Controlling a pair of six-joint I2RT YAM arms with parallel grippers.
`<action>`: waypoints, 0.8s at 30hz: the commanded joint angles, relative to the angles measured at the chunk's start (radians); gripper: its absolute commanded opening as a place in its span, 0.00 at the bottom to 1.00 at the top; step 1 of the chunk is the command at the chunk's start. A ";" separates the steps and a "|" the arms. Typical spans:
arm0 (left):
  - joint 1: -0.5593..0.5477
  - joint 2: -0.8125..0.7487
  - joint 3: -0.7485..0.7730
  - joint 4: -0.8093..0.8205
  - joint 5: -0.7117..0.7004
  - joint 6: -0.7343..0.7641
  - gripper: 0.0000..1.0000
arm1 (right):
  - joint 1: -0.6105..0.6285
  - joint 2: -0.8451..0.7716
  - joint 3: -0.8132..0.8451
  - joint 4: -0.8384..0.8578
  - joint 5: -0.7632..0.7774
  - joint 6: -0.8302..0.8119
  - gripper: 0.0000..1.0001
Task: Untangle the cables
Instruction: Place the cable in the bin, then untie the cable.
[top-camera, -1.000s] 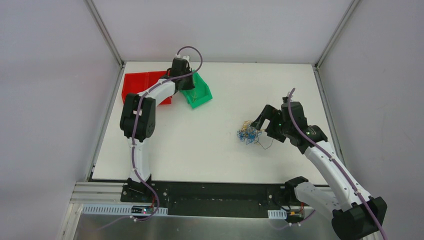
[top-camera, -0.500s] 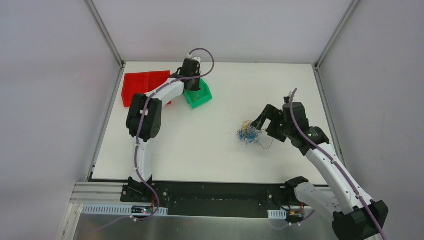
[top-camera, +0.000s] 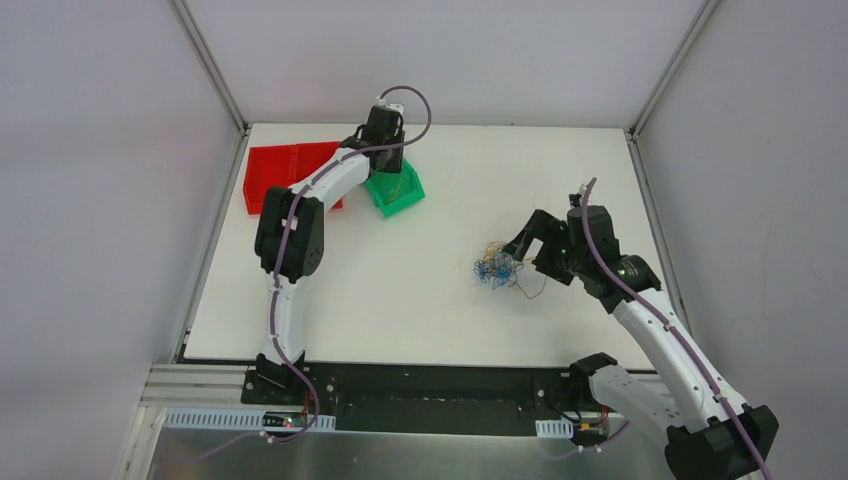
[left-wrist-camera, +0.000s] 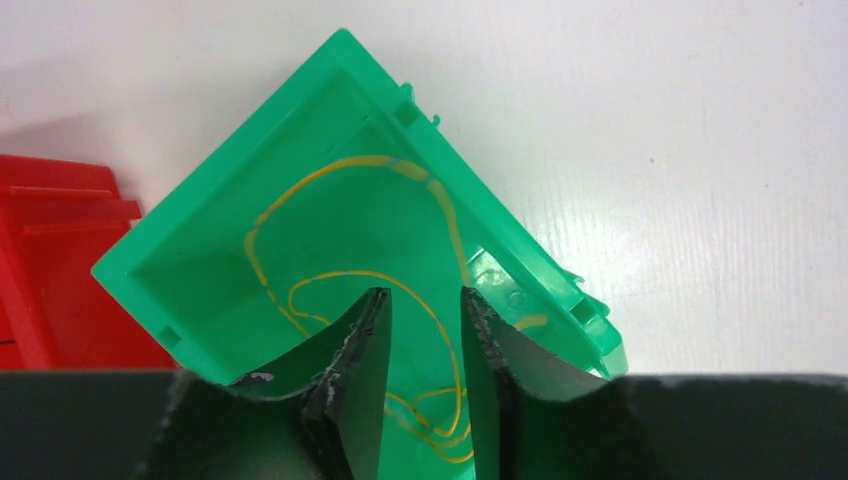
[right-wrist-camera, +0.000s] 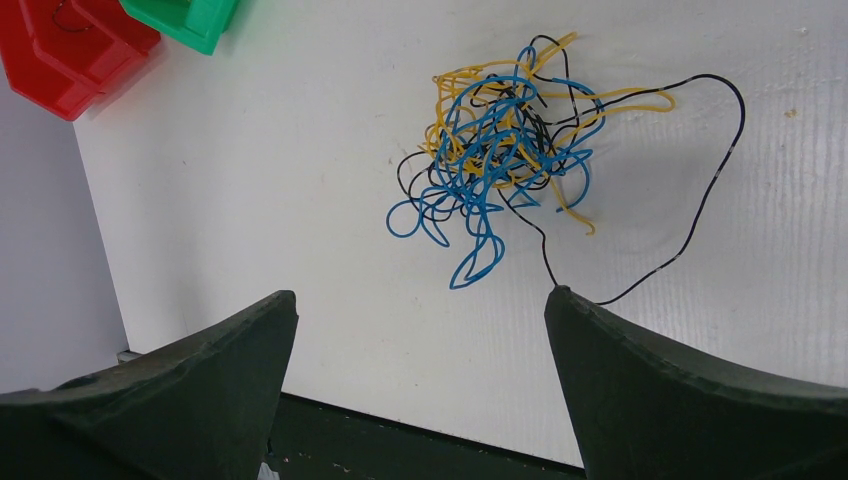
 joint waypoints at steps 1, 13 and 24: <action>-0.002 -0.065 0.062 -0.029 -0.026 0.017 0.38 | -0.005 -0.008 0.006 -0.003 0.002 0.005 0.99; -0.005 -0.152 0.074 -0.057 -0.060 0.037 0.53 | -0.006 -0.006 0.000 -0.004 0.003 0.007 0.99; -0.012 -0.214 0.074 -0.078 -0.044 0.019 0.59 | -0.006 -0.013 -0.001 -0.010 0.011 0.004 0.99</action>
